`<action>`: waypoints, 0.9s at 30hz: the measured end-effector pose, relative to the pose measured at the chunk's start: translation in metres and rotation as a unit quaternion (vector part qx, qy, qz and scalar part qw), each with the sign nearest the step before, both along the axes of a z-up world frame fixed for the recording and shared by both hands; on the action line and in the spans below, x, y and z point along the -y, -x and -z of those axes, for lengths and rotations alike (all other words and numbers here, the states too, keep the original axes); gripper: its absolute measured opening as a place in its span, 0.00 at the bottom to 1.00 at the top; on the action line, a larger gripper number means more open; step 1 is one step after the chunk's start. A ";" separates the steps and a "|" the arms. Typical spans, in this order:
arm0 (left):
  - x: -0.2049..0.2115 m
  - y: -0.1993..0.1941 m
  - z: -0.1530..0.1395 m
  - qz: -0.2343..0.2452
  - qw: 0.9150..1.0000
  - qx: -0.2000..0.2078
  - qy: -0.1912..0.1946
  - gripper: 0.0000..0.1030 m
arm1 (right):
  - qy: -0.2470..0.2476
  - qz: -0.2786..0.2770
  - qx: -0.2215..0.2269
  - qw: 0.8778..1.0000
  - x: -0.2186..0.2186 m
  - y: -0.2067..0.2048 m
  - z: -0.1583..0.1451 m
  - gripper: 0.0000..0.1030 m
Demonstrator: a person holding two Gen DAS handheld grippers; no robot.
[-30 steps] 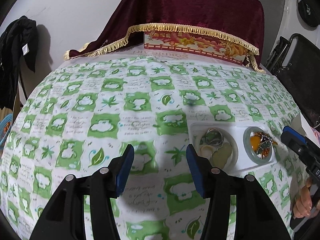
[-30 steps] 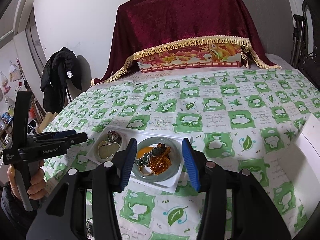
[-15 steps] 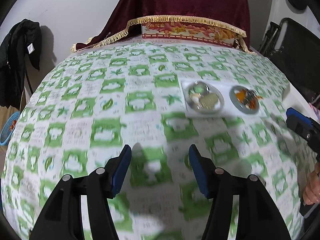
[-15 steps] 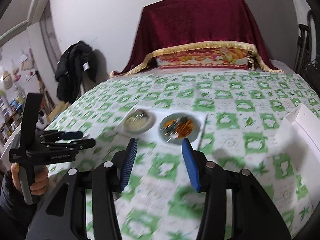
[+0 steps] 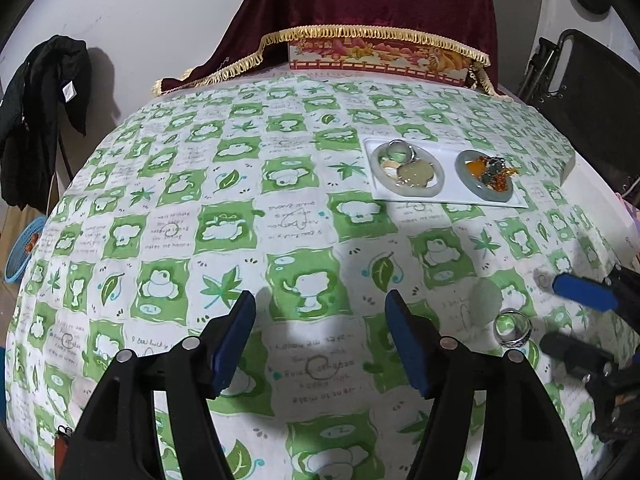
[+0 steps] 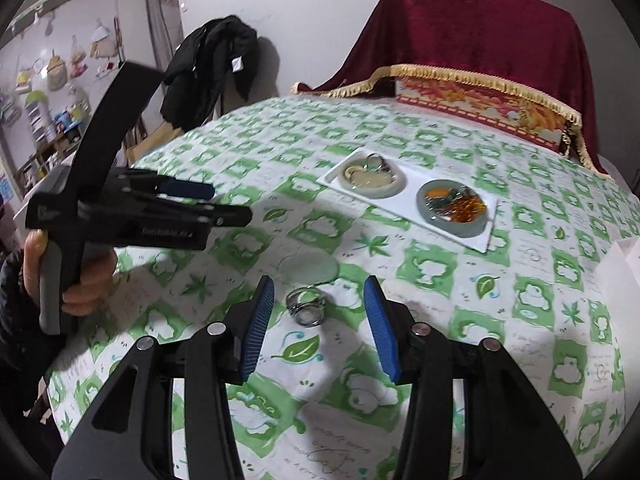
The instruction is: Organize jewelry
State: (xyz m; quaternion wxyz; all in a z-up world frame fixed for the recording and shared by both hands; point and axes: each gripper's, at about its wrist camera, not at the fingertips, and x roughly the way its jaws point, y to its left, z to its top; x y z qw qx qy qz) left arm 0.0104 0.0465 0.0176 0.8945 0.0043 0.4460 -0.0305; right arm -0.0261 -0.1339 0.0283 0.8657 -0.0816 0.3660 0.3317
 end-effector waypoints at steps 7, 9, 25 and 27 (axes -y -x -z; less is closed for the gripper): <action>0.008 -0.001 0.000 0.011 1.000 0.001 -0.015 0.66 | 0.048 -0.010 -0.044 0.998 -0.018 -0.010 0.017 0.40; 0.010 -0.001 0.001 0.014 1.000 0.001 -0.018 0.66 | 0.053 -0.013 -0.038 0.998 -0.020 -0.008 0.017 0.23; 0.075 0.012 0.005 0.142 0.989 0.020 -0.040 0.66 | 0.012 0.106 -0.041 0.993 0.039 -0.044 0.004 0.23; 0.081 0.010 0.006 0.154 0.987 0.018 -0.034 0.66 | 0.005 0.110 -0.041 0.993 0.042 -0.045 0.002 0.23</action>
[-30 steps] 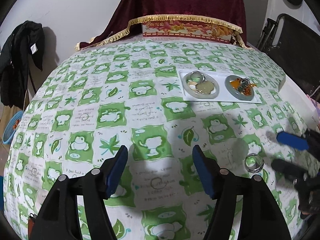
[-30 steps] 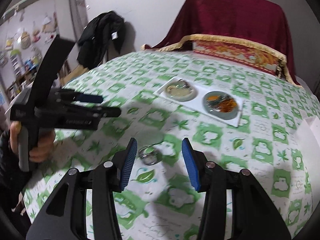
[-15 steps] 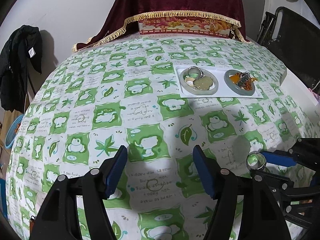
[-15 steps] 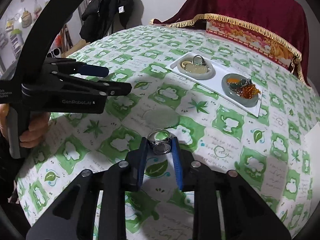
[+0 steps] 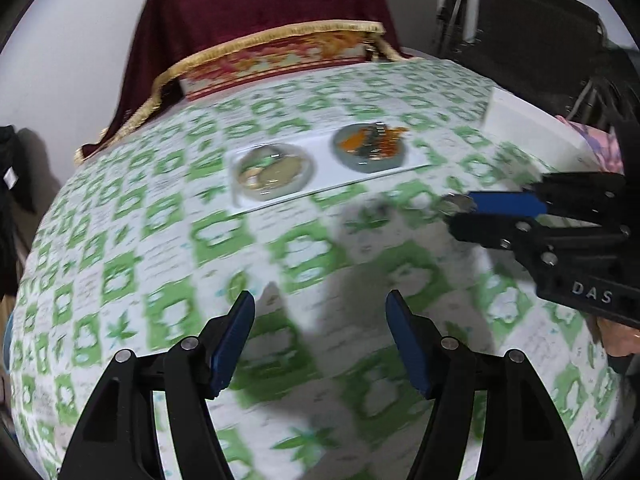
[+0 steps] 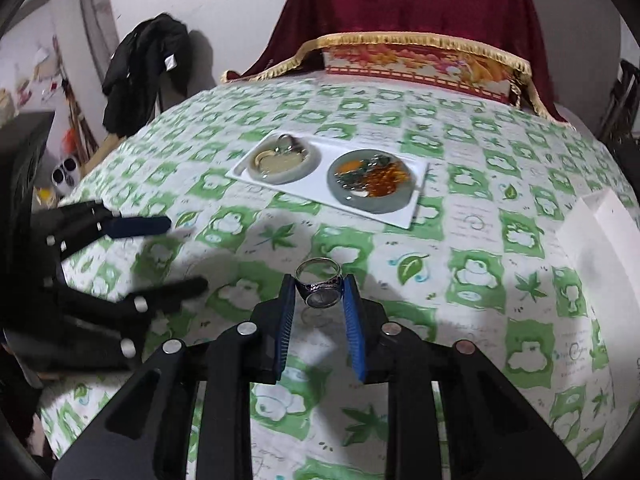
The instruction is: Organize jewelry
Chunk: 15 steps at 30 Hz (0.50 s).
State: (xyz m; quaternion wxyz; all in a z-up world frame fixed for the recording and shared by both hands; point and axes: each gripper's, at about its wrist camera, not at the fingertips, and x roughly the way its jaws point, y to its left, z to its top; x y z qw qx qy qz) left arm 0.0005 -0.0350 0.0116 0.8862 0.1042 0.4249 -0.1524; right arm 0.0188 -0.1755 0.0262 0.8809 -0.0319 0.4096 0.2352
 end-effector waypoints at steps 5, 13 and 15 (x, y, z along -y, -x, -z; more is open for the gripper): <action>0.012 -0.007 0.005 0.016 1.000 -0.015 0.001 0.61 | -0.005 0.003 0.003 1.000 0.002 0.000 -0.003 0.23; 0.014 -0.006 0.005 0.026 1.000 -0.015 0.008 0.26 | -0.010 0.010 -0.004 1.000 0.004 -0.001 -0.001 0.23; 0.013 -0.006 0.005 0.023 1.000 -0.012 0.006 0.26 | -0.009 0.009 -0.006 1.000 0.003 -0.001 0.000 0.23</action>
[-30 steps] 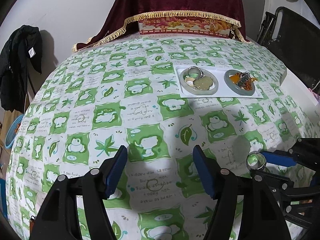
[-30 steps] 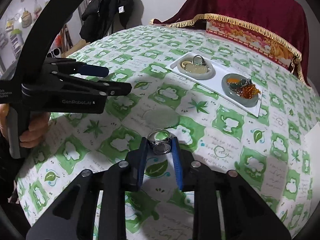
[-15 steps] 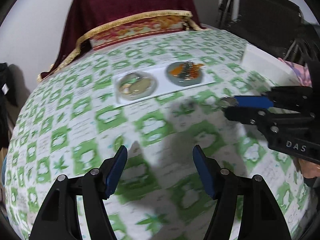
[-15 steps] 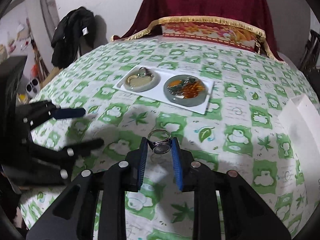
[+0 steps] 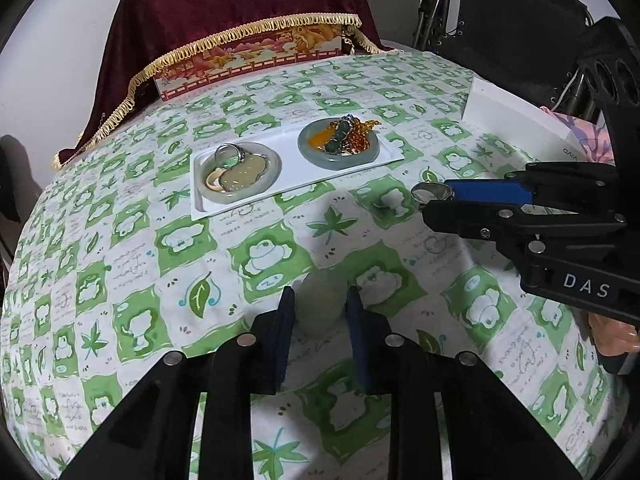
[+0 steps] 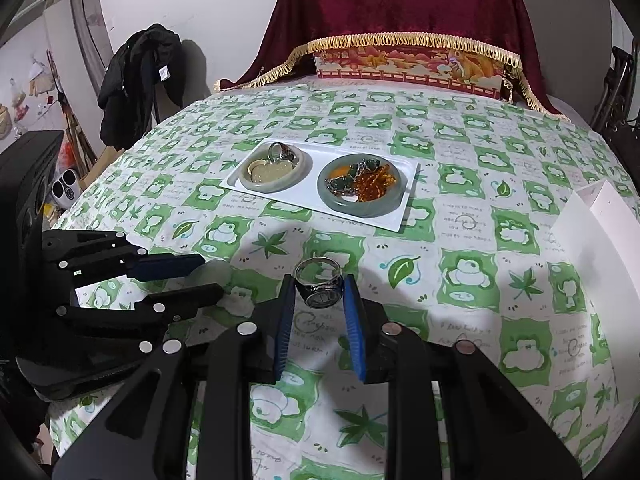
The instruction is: Organize jewelry
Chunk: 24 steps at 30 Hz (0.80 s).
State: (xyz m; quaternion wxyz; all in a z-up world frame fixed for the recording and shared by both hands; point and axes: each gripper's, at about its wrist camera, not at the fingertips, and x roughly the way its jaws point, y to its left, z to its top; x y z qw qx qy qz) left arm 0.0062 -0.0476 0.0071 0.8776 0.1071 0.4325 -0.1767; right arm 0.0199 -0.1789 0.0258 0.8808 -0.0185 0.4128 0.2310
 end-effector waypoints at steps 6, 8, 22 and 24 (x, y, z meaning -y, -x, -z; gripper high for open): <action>-0.009 0.001 -0.005 -0.019 1.000 0.009 0.004 0.25 | 0.005 -0.013 -0.004 1.000 -0.007 0.002 0.003 0.23; -0.013 0.000 -0.006 -0.026 1.000 0.011 0.005 0.26 | 0.008 -0.018 -0.006 1.000 -0.010 0.003 0.005 0.23; -0.034 -0.024 -0.036 -0.067 0.996 0.030 0.045 0.26 | -0.033 0.017 0.033 0.999 0.007 -0.003 -0.021 0.23; -0.035 -0.034 -0.051 -0.072 0.995 0.047 0.051 0.26 | -0.040 0.023 0.048 0.998 0.009 -0.010 -0.034 0.23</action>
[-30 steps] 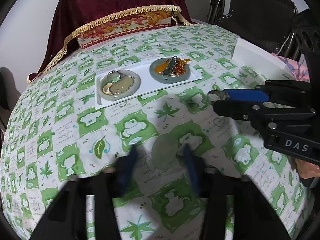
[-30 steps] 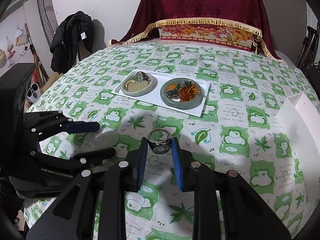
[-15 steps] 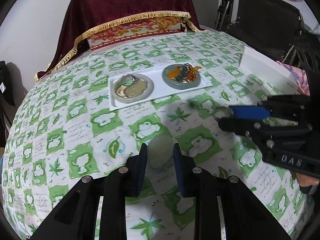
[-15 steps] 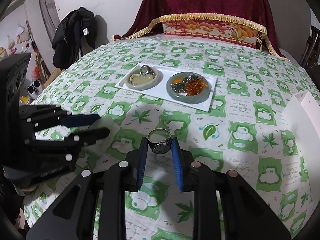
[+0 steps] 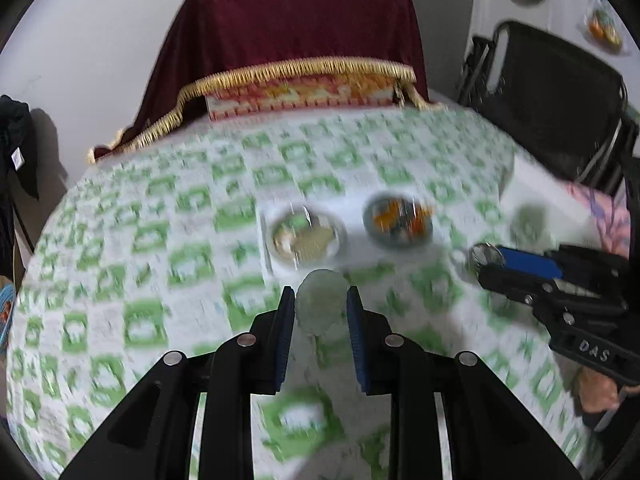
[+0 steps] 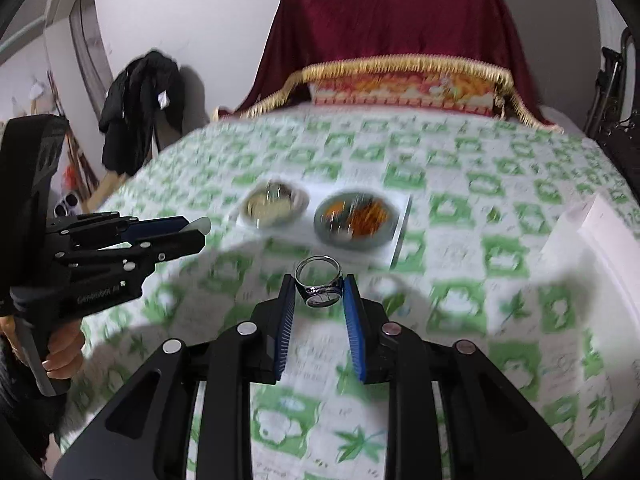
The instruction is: Organize jewelry
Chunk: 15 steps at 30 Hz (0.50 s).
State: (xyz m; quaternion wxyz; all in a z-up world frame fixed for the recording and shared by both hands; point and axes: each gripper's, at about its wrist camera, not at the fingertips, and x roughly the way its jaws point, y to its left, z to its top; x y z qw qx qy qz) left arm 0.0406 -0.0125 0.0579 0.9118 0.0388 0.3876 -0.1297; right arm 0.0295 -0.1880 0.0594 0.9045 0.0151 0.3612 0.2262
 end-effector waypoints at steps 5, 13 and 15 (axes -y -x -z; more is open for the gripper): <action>0.008 -0.024 -0.028 -0.012 0.999 0.039 -0.010 0.26 | -0.016 0.012 0.040 0.999 0.001 -0.023 -0.031 0.23; 0.009 -0.064 -0.021 -0.029 0.999 0.020 0.013 0.26 | -0.026 0.018 0.012 0.999 -0.007 -0.073 -0.020 0.23; 0.009 -0.072 -0.009 -0.032 0.999 0.006 0.010 0.26 | -0.024 0.019 -0.002 1.000 -0.007 -0.081 -0.010 0.23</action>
